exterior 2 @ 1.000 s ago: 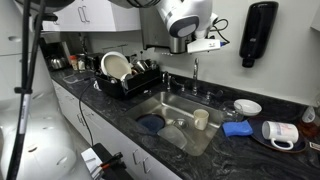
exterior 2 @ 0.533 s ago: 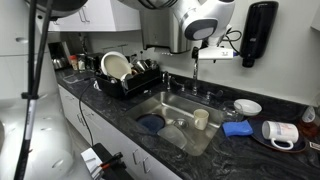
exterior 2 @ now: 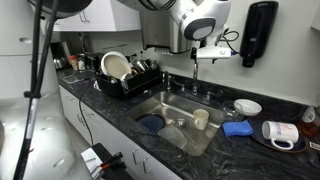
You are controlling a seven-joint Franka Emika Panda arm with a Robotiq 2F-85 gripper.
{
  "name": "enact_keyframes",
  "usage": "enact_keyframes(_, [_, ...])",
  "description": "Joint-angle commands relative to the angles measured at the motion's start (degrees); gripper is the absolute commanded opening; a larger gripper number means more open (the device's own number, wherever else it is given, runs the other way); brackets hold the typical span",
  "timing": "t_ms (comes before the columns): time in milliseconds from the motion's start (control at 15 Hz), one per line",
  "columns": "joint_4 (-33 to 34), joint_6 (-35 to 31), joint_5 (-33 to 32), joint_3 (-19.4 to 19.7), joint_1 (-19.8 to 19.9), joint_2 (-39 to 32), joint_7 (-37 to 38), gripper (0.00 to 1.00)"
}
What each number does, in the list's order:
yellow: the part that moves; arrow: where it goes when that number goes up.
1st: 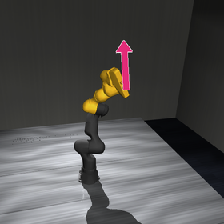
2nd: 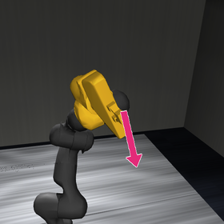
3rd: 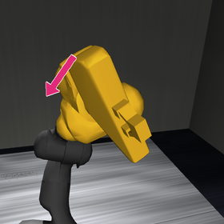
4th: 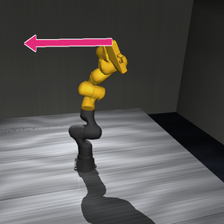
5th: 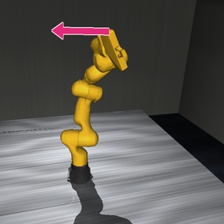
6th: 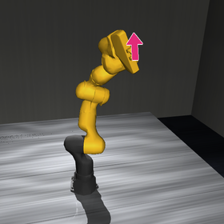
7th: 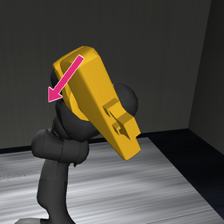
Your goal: Turn the tap faucet to the right
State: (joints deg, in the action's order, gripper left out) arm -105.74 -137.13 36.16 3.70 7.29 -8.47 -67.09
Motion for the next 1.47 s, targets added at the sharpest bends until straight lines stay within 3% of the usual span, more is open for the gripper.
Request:
enact_keyframes(0, [-0.7, -3.5, 0.1, -0.6, 0.0, -0.2, 6.1, 1.0])
enact_keyframes(333, [-2.0, -9.0, -1.0, -1.8, -0.7, -0.5, 12.6, 1.0])
enact_keyframes(733, [-1.7, -9.0, -2.2, -3.5, -1.3, -1.7, 15.1, 1.0])
enact_keyframes(1400, [-1.1, -16.3, -47.9, 2.9, -4.9, -6.5, 54.9, 1.0])
